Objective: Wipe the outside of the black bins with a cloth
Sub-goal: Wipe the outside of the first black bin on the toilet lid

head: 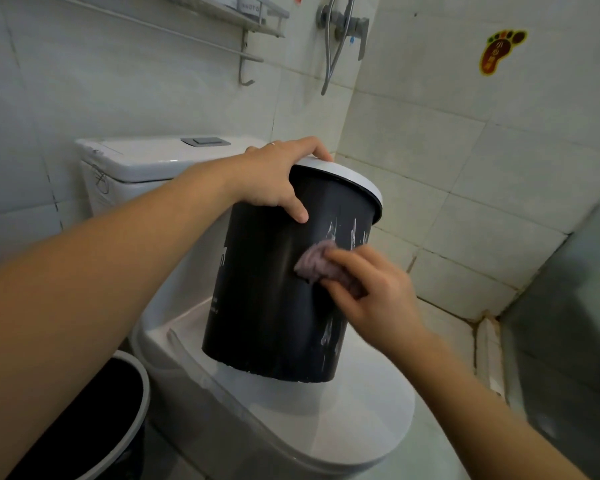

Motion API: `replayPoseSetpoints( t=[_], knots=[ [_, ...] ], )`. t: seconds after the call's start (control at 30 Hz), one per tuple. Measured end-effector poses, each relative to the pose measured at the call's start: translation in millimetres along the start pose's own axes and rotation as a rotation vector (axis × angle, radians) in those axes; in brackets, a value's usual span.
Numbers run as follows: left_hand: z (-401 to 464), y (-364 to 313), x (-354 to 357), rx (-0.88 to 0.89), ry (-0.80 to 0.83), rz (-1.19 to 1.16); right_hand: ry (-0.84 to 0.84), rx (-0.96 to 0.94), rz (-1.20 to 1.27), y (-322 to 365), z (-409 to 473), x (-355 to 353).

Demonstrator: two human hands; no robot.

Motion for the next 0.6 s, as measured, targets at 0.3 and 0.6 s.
replayPoseSetpoints(
  t=[0.3, 0.6],
  knots=[
    [-6.4, -9.9, -0.6, 0.052, 0.004, 0.039, -0.112, 0.223, 0.018, -20.0, 47.5, -11.8],
    [-6.9, -10.8, 1.8, 0.052, 0.024, 0.021, -0.135, 0.195, -0.04, -35.7, 57.0, -26.1]
  ],
)
Point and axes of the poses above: each hand's wrist, its own z-axis towards the middle knuckle, its own x-axis out of the palm, y = z × x, the point moved 9 cm from there along z, towards the middle knuckle, and after that the axes turned 3 degrees about x, right-handed, at the moved point
